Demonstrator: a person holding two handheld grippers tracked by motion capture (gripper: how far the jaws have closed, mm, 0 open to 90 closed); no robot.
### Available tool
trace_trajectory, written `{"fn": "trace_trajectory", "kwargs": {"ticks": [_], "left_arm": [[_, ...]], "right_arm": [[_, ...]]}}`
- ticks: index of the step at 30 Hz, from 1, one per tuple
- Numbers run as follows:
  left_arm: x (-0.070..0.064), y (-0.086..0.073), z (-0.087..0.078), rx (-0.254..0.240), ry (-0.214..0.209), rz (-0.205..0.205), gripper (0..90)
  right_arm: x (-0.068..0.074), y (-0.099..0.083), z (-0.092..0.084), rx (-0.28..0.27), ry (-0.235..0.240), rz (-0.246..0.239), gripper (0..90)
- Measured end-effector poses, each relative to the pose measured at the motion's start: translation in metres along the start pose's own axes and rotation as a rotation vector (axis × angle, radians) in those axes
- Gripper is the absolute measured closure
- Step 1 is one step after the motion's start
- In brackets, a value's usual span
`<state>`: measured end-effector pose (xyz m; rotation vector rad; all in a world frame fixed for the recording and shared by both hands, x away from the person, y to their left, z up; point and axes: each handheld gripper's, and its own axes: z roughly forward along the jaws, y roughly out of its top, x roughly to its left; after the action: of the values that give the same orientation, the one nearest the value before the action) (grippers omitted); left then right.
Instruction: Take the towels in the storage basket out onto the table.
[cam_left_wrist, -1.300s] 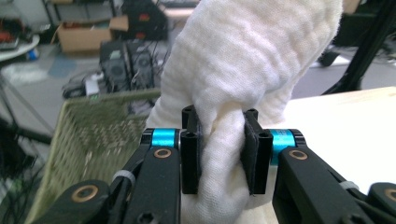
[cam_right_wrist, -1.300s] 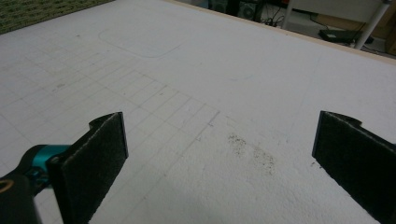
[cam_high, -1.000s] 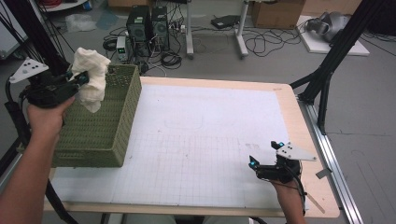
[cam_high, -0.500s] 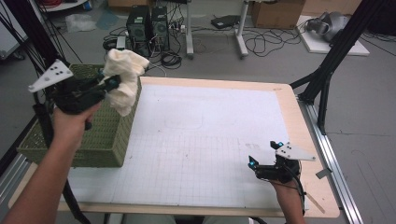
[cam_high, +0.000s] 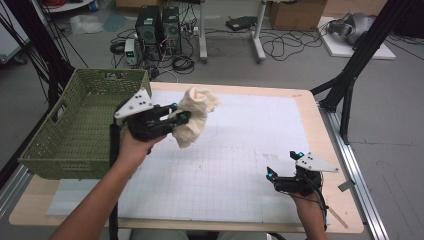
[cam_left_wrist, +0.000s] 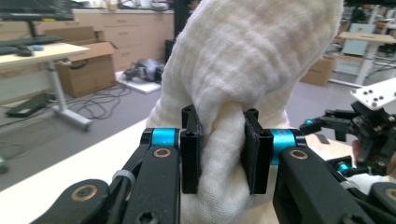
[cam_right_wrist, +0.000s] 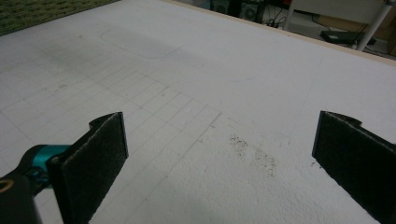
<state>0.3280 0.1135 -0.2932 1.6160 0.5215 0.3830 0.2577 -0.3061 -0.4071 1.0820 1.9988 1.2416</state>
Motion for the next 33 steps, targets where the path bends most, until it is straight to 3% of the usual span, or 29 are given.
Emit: {"fn": "trace_trajectory", "kwargs": {"ticks": [7, 17, 23, 33], "left_arm": [[-0.01, -0.021, 0.031, 0.02, -0.045, -0.042, 72.4], [-0.021, -0.087, 0.068, 0.124, -0.108, -0.106, 71.8], [-0.027, -0.111, 0.082, 0.176, -0.134, -0.126, 71.0], [-0.023, -0.141, 0.093, 0.27, -0.104, -0.177, 64.3]], "right_arm": [[-0.001, 0.0, 0.0, 0.0, -0.002, -0.001, 2.5], [-0.001, -0.001, 0.001, 0.009, 0.003, -0.002, 2.6], [-0.001, -0.001, 0.002, 0.01, 0.003, -0.007, 2.6], [0.0, -0.001, 0.003, 0.016, 0.005, -0.012, 2.6]]}}
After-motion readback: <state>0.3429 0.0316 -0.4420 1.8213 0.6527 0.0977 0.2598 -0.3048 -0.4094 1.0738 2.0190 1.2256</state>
